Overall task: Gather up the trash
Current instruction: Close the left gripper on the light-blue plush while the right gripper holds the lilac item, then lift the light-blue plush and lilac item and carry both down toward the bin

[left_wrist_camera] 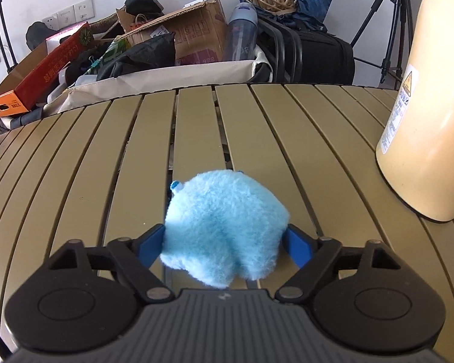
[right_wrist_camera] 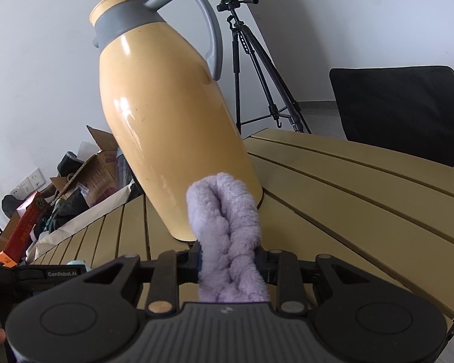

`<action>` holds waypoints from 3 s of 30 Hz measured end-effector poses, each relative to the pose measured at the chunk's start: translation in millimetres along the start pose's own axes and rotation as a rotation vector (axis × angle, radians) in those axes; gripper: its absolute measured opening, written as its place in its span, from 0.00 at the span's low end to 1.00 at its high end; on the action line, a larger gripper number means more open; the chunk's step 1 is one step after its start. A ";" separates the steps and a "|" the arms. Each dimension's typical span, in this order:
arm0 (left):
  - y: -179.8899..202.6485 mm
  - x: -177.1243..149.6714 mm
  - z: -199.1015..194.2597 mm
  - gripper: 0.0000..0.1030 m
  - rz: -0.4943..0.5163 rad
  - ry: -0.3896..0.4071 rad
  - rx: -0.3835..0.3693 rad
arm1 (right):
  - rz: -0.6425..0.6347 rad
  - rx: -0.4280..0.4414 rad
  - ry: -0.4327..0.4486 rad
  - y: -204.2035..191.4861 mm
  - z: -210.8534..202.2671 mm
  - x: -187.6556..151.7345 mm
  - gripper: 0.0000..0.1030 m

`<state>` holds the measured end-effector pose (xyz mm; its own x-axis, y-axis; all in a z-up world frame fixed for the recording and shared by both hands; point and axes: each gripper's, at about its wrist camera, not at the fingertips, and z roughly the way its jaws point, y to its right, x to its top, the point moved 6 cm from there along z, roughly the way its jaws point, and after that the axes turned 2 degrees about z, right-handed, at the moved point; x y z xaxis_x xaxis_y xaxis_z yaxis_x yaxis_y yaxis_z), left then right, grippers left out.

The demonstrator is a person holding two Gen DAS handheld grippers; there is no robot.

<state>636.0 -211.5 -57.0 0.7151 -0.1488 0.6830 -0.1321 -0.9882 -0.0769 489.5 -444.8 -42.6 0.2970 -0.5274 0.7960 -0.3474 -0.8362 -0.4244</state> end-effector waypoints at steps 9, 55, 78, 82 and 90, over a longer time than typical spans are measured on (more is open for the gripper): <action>-5.5 -4.1 -7.4 0.66 -0.025 0.009 -0.015 | -0.005 0.023 0.000 -1.3 -3.3 0.9 0.26; -80.7 -121.7 -243.6 0.66 -0.026 0.225 0.023 | -0.203 0.265 -0.017 -74.2 -138.6 -87.1 0.26; -97.2 -227.5 -302.1 0.66 -0.018 0.248 -0.029 | -0.329 0.283 -0.086 -58.5 -211.4 -166.3 0.26; -100.0 -243.7 -308.6 0.66 -0.016 0.246 -0.029 | -0.344 0.283 -0.114 -55.1 -219.5 -180.2 0.26; -108.5 -278.9 -311.8 0.66 -0.016 0.222 -0.024 | -0.382 0.288 -0.181 -54.8 -229.1 -206.8 0.26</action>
<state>236.9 -51.8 -12.7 0.5488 -0.1193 0.8274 -0.1405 -0.9889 -0.0494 243.4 -255.4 -85.1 0.5131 -0.1719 0.8410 0.0679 -0.9685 -0.2394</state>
